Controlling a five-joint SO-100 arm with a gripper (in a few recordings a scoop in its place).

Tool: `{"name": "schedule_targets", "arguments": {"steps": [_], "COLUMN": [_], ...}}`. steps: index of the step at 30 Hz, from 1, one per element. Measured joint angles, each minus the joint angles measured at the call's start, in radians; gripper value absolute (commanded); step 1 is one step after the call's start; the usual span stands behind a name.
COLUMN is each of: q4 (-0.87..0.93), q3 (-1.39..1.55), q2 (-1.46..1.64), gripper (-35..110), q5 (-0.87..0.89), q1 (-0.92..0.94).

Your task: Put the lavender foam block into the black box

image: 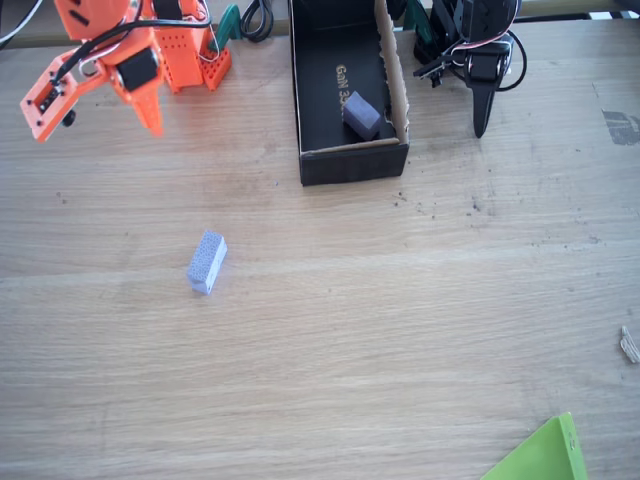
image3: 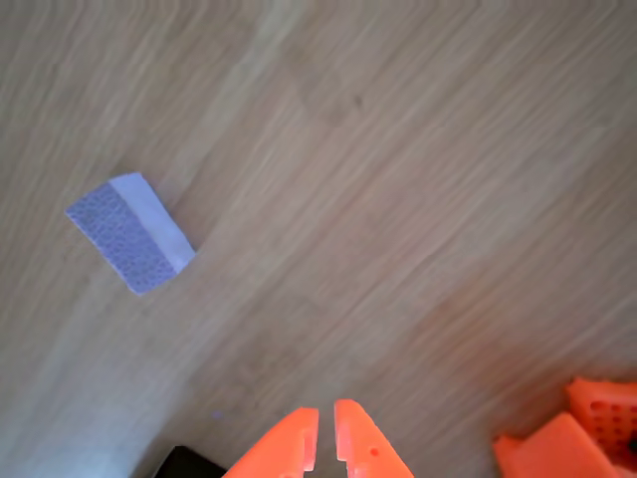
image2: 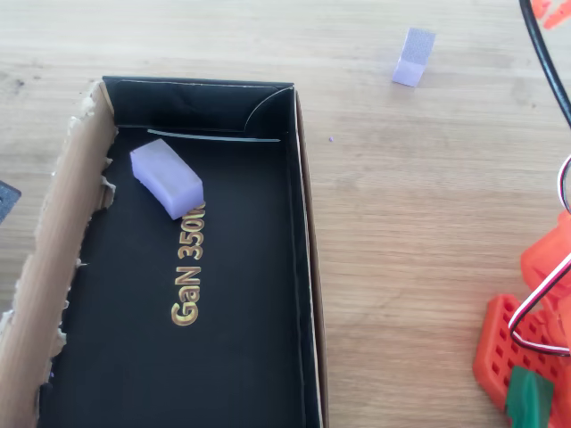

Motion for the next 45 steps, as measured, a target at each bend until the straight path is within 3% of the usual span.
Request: {"name": "schedule_targets", "arguments": {"steps": [4, 10, 16, 20, 26, 31, 36, 45], "q4": [-0.028, -0.166, -0.118, -0.034, -0.012, 0.008, 0.009, 0.011], "q3": [-0.009, -0.095, -0.241, -0.276, -0.233, -0.222, -0.224, -0.411], "q2": [-0.023, -0.126, -0.213, -0.229, -0.222, -0.224, -0.265, -0.489], "gripper": [0, 0, 0, 0, 0, 0, 0, 0], "q5": [-0.118, -0.517, -0.612, -0.499, -0.081, 0.153, 0.284, 0.293], "q1": [-0.069, -0.202, -0.242, -0.225, -0.196, -0.209, -0.242, -0.247]}}
